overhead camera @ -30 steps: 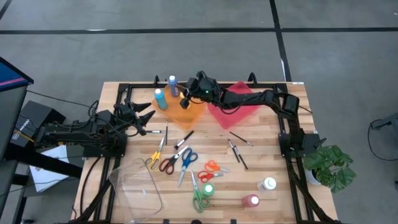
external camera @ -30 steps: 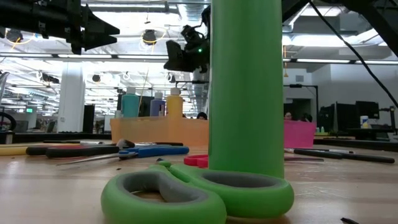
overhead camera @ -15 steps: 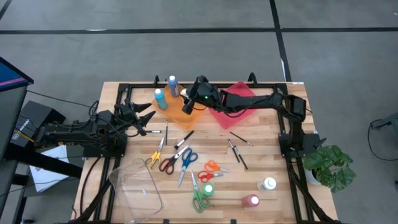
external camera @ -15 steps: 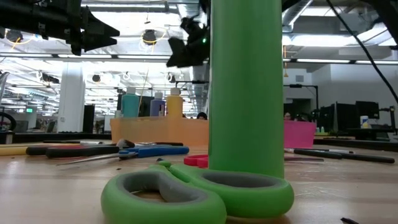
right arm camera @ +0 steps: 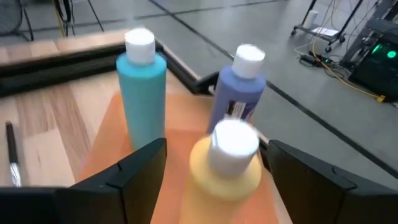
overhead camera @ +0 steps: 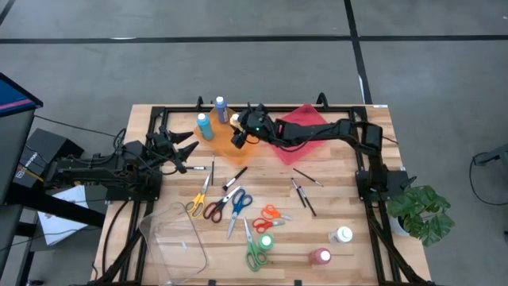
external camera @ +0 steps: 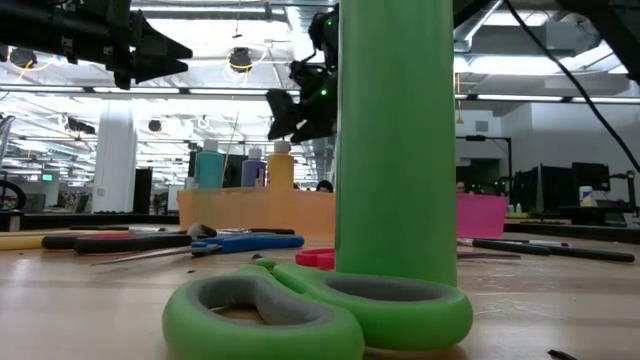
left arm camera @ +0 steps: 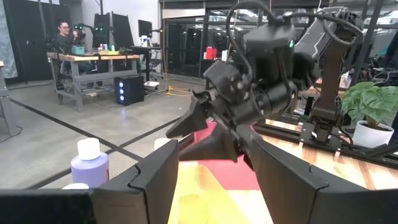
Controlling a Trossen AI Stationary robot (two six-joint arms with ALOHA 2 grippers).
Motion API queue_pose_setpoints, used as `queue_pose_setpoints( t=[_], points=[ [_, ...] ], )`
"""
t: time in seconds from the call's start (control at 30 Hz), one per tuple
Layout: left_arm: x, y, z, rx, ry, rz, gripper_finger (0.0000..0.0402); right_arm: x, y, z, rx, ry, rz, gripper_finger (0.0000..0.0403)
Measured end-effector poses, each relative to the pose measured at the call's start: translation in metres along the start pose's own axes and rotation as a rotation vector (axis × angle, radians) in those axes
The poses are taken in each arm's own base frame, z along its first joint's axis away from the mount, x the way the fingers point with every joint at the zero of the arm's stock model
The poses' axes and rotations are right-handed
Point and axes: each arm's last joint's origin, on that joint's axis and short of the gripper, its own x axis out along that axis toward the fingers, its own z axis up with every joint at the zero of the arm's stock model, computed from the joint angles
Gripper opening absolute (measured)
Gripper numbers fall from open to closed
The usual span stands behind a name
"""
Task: Pick & Place Paint Supplies
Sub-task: Put the yellow paint bottle into the orange bin
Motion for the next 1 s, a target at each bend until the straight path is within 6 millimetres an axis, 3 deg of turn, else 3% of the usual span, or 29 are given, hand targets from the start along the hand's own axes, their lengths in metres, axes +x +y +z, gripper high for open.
queue_pose_setpoints(
  t=[0.23, 0.4, 0.7, 0.87, 1.0],
  points=[
    [0.0, 0.0, -0.001, 0.005, 0.006, 0.0, 0.02, -0.004, 0.001, 0.004, 0.009, -0.015, 0.001, 0.0276],
    [0.0, 0.0, -0.001, 0.007, 0.014, 0.001, 0.02, -0.002, 0.004, -0.008, 0.017, 0.072, 0.004, 0.0276],
    [0.0, 0.0, -0.001, 0.007, 0.014, 0.0, 0.02, -0.005, 0.008, -0.008, 0.035, 0.064, -0.013, 0.0276],
    [0.0, 0.0, -0.002, 0.01, 0.02, 0.0, 0.02, -0.002, 0.002, -0.038, 0.096, 0.032, -0.027, 0.0276],
    [0.0, 0.0, -0.002, 0.01, 0.02, 0.0, 0.02, -0.002, 0.0, -0.042, 0.133, -0.006, 0.004, 0.0276]
  ],
)
